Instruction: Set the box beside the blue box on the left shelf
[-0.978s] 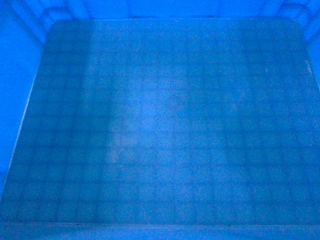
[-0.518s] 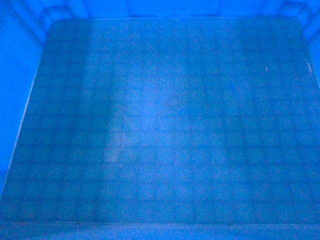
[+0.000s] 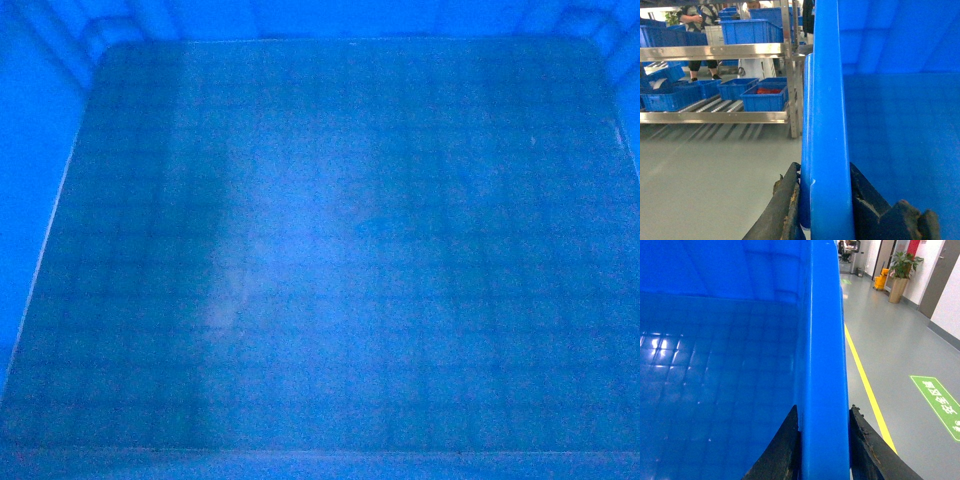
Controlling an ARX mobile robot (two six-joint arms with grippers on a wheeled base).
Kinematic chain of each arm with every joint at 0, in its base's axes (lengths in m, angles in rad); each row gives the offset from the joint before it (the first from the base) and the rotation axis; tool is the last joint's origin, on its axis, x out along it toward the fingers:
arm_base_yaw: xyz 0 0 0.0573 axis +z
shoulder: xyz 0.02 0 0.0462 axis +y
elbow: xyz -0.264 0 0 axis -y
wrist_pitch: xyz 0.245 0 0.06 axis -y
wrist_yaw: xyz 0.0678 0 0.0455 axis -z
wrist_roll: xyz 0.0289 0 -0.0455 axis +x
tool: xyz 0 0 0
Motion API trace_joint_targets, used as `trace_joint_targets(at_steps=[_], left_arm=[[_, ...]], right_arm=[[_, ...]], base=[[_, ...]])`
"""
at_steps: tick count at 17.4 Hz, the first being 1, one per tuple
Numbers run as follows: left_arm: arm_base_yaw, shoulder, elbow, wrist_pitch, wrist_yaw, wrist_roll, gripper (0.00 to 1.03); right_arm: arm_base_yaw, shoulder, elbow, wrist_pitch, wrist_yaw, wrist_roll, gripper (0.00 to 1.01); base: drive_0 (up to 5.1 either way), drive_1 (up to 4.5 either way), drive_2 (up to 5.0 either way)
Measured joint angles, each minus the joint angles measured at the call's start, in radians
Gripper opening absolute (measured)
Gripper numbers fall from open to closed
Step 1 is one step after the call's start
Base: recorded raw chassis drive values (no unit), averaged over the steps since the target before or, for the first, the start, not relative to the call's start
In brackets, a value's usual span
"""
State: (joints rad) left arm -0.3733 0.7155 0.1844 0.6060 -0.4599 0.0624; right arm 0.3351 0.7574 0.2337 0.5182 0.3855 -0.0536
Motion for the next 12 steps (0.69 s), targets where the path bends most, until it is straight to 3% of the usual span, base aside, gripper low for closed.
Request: trace_joint_targets(at_steps=[12], left_arm=[[0.000,0.000,0.000,0.002,0.000,0.001,0.20]], right_arm=[[0.000,0.000,0.000,0.001,0.000,0.000,0.21]], base=[[0.0,4.27,-4.3]])
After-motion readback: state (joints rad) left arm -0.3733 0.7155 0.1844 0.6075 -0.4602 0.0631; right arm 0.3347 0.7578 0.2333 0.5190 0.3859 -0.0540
